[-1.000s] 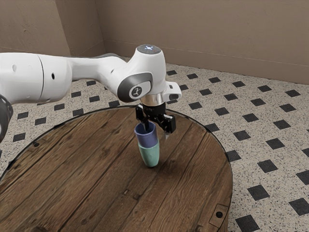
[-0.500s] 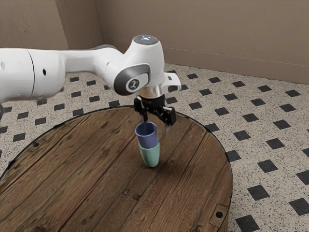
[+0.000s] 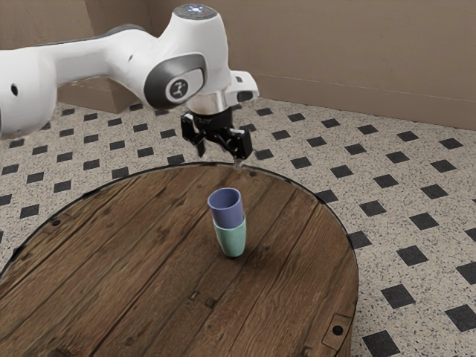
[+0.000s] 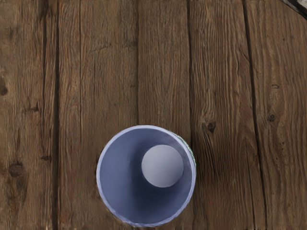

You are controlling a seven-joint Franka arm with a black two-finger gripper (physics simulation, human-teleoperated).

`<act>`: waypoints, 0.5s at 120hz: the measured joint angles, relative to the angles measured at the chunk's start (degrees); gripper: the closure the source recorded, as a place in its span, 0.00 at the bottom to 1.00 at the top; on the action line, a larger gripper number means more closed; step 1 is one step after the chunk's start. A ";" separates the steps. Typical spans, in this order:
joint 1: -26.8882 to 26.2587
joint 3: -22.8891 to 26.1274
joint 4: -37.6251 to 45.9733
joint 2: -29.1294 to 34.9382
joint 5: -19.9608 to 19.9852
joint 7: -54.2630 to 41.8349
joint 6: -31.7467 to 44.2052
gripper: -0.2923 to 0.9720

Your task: Place the left cup onto the right cup

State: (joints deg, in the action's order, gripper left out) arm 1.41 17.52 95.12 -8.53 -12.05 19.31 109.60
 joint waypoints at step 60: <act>2.89 -15.50 -3.02 9.24 3.24 -7.66 -13.08 0.23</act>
State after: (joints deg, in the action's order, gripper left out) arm 4.30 2.02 92.10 0.70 -8.81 11.65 96.52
